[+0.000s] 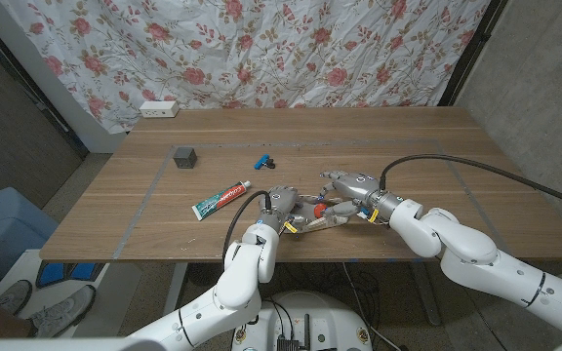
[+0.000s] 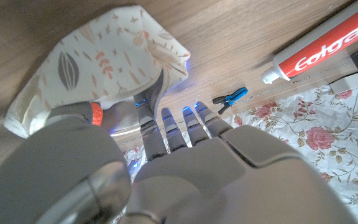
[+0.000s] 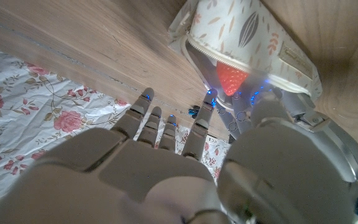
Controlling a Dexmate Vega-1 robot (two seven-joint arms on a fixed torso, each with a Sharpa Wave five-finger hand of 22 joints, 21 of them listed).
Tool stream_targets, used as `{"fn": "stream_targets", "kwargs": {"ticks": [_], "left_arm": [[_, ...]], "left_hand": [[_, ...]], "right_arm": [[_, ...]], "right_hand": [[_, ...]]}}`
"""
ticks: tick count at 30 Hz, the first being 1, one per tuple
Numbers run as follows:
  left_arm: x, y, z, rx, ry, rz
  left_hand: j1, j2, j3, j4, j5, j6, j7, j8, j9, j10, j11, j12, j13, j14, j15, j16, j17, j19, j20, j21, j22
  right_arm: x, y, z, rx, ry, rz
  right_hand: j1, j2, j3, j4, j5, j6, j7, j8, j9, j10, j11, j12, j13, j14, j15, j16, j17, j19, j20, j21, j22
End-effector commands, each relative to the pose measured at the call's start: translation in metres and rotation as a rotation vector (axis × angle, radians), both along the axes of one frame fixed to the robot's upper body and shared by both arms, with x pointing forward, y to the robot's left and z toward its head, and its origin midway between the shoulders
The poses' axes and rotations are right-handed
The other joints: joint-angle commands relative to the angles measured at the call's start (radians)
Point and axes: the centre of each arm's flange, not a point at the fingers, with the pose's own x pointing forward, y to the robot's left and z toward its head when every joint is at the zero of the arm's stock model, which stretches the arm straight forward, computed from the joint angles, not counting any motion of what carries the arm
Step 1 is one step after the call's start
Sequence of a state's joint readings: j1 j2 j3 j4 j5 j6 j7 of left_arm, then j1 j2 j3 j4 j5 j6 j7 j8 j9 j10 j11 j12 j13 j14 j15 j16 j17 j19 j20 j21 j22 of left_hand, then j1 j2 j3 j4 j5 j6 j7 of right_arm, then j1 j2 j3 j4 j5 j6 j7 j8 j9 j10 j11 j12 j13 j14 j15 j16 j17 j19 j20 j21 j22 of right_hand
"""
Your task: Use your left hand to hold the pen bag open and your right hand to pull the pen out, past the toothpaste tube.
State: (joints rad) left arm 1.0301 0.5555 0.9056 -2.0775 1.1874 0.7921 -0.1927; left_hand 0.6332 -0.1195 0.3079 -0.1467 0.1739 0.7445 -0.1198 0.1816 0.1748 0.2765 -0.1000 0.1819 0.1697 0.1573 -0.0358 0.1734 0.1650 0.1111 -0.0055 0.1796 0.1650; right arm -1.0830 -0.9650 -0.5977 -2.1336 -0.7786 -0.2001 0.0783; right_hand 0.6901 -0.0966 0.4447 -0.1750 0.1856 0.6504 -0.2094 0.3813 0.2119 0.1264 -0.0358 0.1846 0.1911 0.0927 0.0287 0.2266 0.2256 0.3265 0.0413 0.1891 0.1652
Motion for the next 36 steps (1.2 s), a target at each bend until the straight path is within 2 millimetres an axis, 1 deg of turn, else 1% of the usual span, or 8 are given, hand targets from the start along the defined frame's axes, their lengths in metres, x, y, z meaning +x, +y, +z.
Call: {"fn": "stream_targets", "kwargs": {"ticks": [1, 16, 29, 31, 33, 36], "left_arm": [[0.0, 0.001, 0.001, 0.009, -0.009, -0.004], [0.001, 0.005, 0.003, 0.015, -0.007, -0.003], [0.005, 0.005, 0.006, 0.024, -0.004, -0.013], [0.005, 0.005, 0.006, 0.026, -0.002, -0.015], [0.005, 0.005, 0.006, 0.028, -0.002, -0.016], [0.006, 0.005, 0.006, 0.026, 0.0, -0.015]], "left_hand": [[-0.002, 0.008, -0.001, 0.0, 0.003, 0.005, -0.004, 0.004, 0.005, 0.0, 0.002, 0.006, 0.006, -0.004, -0.015, 0.004, 0.003, -0.007, 0.001, 0.003, 0.003], [-0.004, 0.01, -0.002, 0.0, 0.003, 0.004, -0.006, 0.003, 0.005, 0.002, 0.003, 0.007, 0.006, -0.003, -0.015, 0.005, 0.003, -0.009, 0.0, 0.003, 0.003], [-0.006, 0.013, -0.002, -0.001, 0.003, 0.003, -0.008, 0.003, 0.005, 0.003, 0.003, 0.008, 0.006, -0.003, -0.015, 0.005, 0.003, -0.01, 0.0, 0.003, 0.003], [-0.006, 0.013, -0.002, -0.001, 0.003, 0.003, -0.007, 0.003, 0.005, 0.003, 0.002, 0.008, 0.006, -0.003, -0.014, 0.005, 0.003, -0.01, 0.0, 0.003, 0.003], [-0.007, 0.013, -0.002, -0.001, 0.003, 0.004, -0.008, 0.003, 0.005, 0.001, 0.001, 0.007, 0.006, -0.003, -0.014, 0.005, 0.003, -0.01, 0.0, 0.003, 0.003], [-0.007, 0.014, -0.002, -0.001, 0.003, 0.003, -0.009, 0.003, 0.005, 0.002, 0.001, 0.007, 0.006, -0.003, -0.014, 0.005, 0.003, -0.01, 0.0, 0.003, 0.003]], "right_arm": [[0.003, 0.004, -0.005, -0.015, 0.021, -0.016], [0.012, 0.009, -0.006, -0.033, 0.063, -0.036], [0.014, 0.01, -0.007, -0.044, 0.07, -0.049], [0.015, 0.009, -0.008, -0.075, 0.063, -0.075], [0.016, 0.009, -0.008, -0.07, 0.062, -0.074], [0.016, 0.009, -0.008, -0.068, 0.056, -0.073]], "right_hand": [[0.007, 0.013, 0.006, -0.001, 0.007, 0.004, -0.003, 0.006, 0.003, -0.002, -0.002, 0.004, 0.002, -0.002, -0.003, 0.0, 0.004, -0.002, 0.003, -0.003, 0.002], [0.017, 0.012, 0.003, 0.003, 0.004, -0.019, -0.002, -0.001, 0.005, -0.009, -0.002, 0.003, 0.003, -0.009, 0.003, -0.001, 0.005, -0.006, 0.005, -0.004, 0.002], [0.02, 0.01, 0.001, 0.004, 0.003, -0.018, -0.003, 0.001, 0.006, -0.01, -0.002, 0.004, 0.003, -0.009, 0.002, 0.0, 0.006, -0.004, 0.006, -0.003, 0.002], [0.021, 0.009, 0.0, 0.004, 0.003, -0.017, -0.003, 0.001, 0.006, -0.01, -0.001, 0.004, 0.003, -0.009, 0.002, 0.0, 0.006, -0.004, 0.006, -0.003, 0.002], [0.022, 0.009, 0.0, 0.004, 0.003, -0.015, -0.003, 0.002, 0.006, -0.008, -0.002, 0.005, 0.003, -0.007, 0.002, 0.0, 0.006, -0.002, 0.004, -0.002, 0.002], [0.025, 0.008, -0.002, 0.005, 0.003, 0.001, -0.001, 0.01, 0.007, -0.003, -0.003, 0.008, 0.003, -0.005, -0.002, 0.002, 0.007, 0.0, 0.003, -0.001, 0.002]]}}
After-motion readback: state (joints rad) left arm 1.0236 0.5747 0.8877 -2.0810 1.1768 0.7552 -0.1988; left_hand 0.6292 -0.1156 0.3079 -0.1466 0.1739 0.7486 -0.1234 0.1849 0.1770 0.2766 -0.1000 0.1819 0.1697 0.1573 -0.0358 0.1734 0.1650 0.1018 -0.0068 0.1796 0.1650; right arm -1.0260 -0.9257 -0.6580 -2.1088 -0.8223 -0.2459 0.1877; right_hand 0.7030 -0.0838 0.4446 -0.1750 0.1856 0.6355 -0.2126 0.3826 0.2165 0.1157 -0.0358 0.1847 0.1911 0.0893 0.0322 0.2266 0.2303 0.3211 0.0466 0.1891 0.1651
